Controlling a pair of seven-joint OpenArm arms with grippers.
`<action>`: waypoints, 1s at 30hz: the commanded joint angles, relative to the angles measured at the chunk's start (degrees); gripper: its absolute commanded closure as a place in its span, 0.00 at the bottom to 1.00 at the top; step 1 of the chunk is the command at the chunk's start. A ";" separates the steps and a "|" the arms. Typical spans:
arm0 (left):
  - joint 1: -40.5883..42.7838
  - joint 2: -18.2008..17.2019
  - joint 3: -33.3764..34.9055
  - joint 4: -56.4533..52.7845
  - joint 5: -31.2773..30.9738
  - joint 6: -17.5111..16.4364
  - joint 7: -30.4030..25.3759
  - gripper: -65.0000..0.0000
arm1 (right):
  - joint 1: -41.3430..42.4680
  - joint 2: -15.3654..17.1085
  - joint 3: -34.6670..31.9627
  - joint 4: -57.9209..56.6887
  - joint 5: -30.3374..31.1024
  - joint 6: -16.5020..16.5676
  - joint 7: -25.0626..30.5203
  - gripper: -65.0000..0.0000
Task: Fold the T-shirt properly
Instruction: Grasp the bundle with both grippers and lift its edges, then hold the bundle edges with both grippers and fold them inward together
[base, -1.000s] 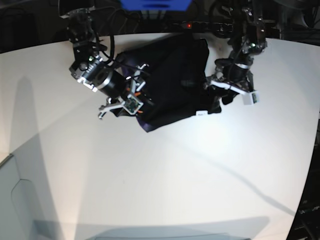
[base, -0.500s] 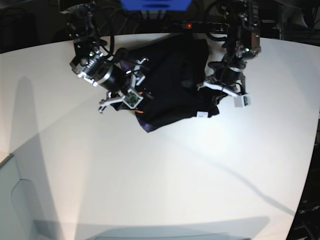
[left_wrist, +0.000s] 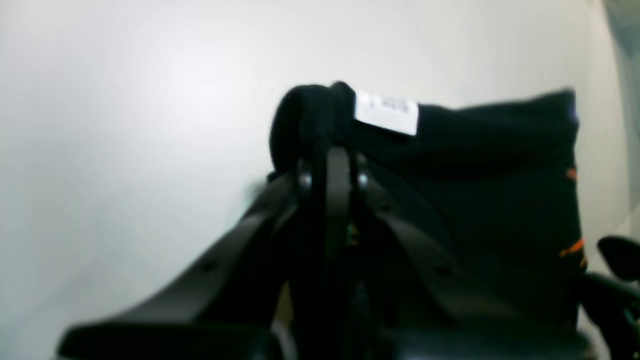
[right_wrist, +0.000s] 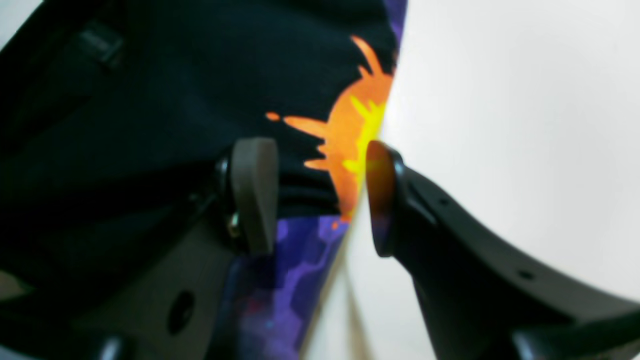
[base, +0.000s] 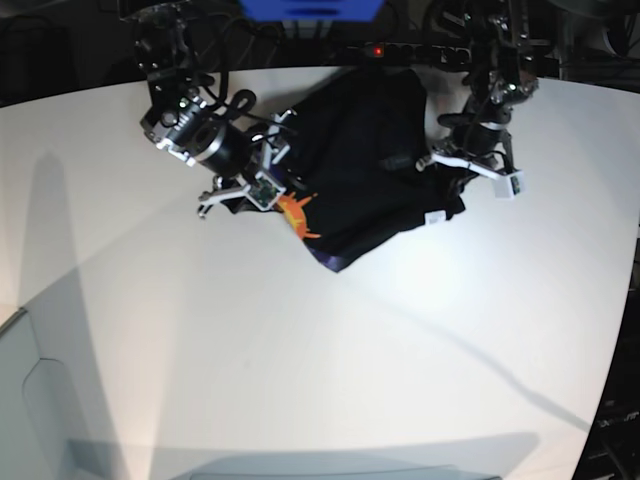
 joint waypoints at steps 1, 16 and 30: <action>0.44 -0.28 -0.02 0.86 -0.37 -0.65 -0.96 1.00 | 0.37 -0.80 0.13 0.90 0.91 0.80 1.64 0.55; 6.24 1.48 -0.11 -0.37 -0.37 -0.38 -0.96 1.00 | 0.81 -4.58 -0.23 0.99 1.09 0.80 1.64 0.55; 6.77 2.54 0.15 -8.11 -0.29 -0.82 -0.96 1.00 | 6.53 -13.28 -0.31 -2.35 1.18 0.80 1.64 0.57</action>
